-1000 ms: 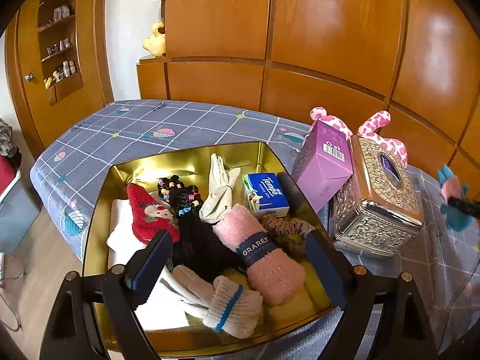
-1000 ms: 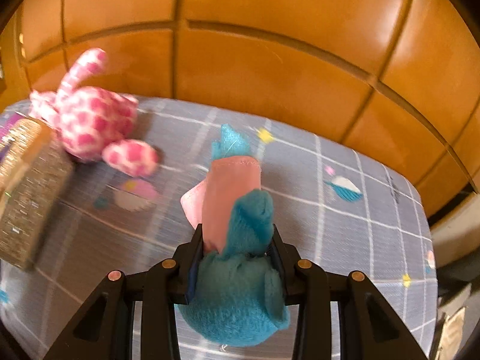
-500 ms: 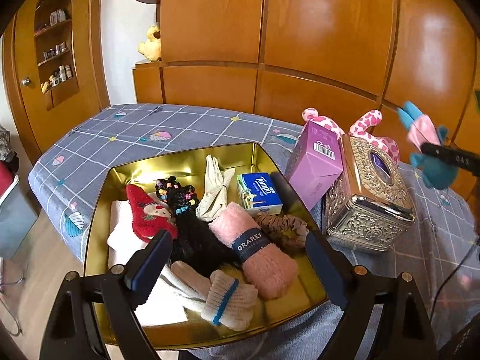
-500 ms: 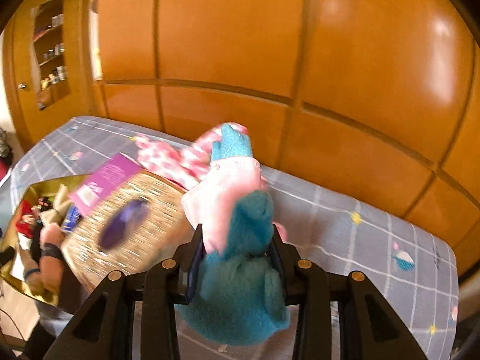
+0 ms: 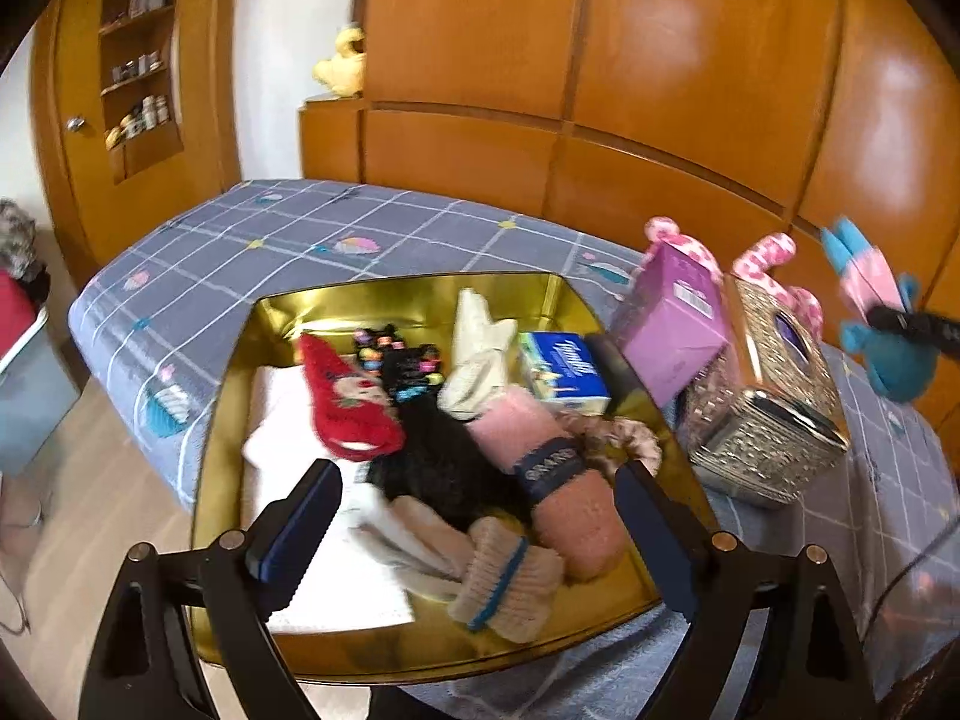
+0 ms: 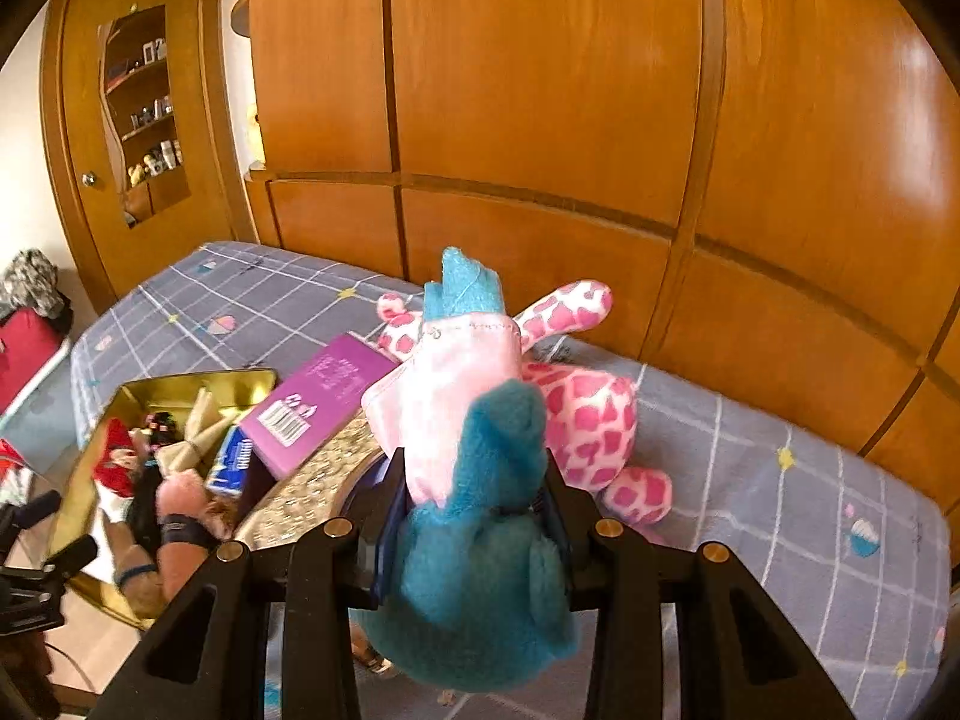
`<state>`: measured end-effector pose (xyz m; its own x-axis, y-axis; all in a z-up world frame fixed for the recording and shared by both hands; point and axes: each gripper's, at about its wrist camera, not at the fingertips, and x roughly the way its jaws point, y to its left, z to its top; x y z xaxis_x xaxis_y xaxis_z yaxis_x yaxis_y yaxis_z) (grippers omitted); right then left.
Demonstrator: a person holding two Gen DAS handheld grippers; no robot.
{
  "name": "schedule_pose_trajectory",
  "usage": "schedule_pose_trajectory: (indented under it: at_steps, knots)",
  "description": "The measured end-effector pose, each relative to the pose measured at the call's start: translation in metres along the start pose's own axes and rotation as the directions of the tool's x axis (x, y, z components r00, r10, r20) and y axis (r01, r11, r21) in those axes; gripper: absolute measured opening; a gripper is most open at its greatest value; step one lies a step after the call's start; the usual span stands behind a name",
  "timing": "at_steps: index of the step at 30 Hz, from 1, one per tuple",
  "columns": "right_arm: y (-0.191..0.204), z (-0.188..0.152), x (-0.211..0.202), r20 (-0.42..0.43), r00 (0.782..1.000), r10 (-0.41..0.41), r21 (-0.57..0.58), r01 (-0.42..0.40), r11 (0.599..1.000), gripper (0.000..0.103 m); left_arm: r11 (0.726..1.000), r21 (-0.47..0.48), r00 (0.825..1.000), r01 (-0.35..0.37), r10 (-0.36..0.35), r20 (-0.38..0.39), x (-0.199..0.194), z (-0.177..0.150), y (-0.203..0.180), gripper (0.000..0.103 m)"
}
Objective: Organize soft objects
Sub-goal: 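Carry the blue plush over the gold tray with the right gripper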
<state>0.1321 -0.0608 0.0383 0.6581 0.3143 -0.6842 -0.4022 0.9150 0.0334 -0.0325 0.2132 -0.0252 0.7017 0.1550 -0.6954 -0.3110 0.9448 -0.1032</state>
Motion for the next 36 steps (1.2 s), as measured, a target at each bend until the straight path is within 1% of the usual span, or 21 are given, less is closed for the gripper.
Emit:
schedule_pose_trajectory:
  at_steps: [1,3,7,9,11,13,15,17,21,24,28,33,36]
  knots:
    - [-0.003,-0.002,-0.001,-0.007,1.000,0.004,0.019,-0.003,1.000,0.038,1.000,-0.016,1.000,-0.012,0.012,0.000,0.000,0.001,0.006,0.093]
    - [-0.014,-0.009,-0.003,-0.025,1.000,-0.014,0.065,0.015,0.998,0.038,0.999,-0.041,0.999,-0.032,0.032,0.002,0.000,0.002,0.017,0.093]
    - [-0.045,-0.032,-0.004,-0.073,0.993,-0.090,0.151,0.101,0.983,0.038,0.994,-0.079,0.997,-0.074,0.074,-0.002,0.002,0.002,0.034,0.093]
    - [-0.059,-0.040,-0.005,-0.092,0.989,-0.113,0.192,0.129,0.973,0.038,0.992,-0.088,0.996,-0.086,0.086,-0.006,0.003,0.001,0.039,0.093]
    - [-0.070,-0.044,-0.007,-0.091,0.988,-0.123,0.235,0.141,0.962,0.038,0.992,-0.083,0.996,-0.093,0.092,-0.012,0.005,0.001,0.039,0.093]
    - [-0.070,-0.041,-0.010,-0.077,0.991,-0.113,0.247,0.128,0.961,0.038,0.993,-0.074,0.996,-0.092,0.092,-0.004,0.002,0.000,0.036,0.093]
    - [-0.054,-0.031,-0.009,-0.048,0.996,-0.079,0.217,0.087,0.972,0.038,0.994,-0.056,0.996,-0.092,0.093,0.002,0.000,0.002,0.032,0.093]
    - [-0.027,-0.018,-0.005,-0.018,1.000,-0.025,0.160,0.028,0.987,0.038,0.995,-0.036,0.995,-0.097,0.098,0.014,-0.004,0.004,0.028,0.093]
    - [0.030,0.001,0.008,-0.009,0.996,0.086,0.053,-0.085,0.995,0.038,0.994,-0.021,0.994,-0.104,0.105,0.038,-0.011,0.007,0.025,0.099]
    - [0.077,0.009,0.024,-0.040,0.985,0.168,-0.021,-0.169,0.985,0.038,0.994,-0.019,0.993,-0.106,0.106,0.044,-0.014,0.007,0.026,0.099]
    - [0.125,0.005,0.054,-0.118,0.967,0.226,-0.072,-0.235,0.969,0.038,0.994,-0.028,0.993,-0.108,0.109,0.038,-0.014,0.006,0.031,0.100]
    - [0.159,-0.010,0.077,-0.197,0.945,0.259,-0.100,-0.282,0.954,0.038,0.993,-0.039,0.993,-0.110,0.111,0.033,-0.012,0.005,0.036,0.102]
    - [0.178,-0.015,0.087,-0.223,0.932,0.284,-0.132,-0.318,0.939,0.038,0.993,-0.035,0.993,-0.113,0.114,0.036,-0.012,0.005,0.036,0.102]
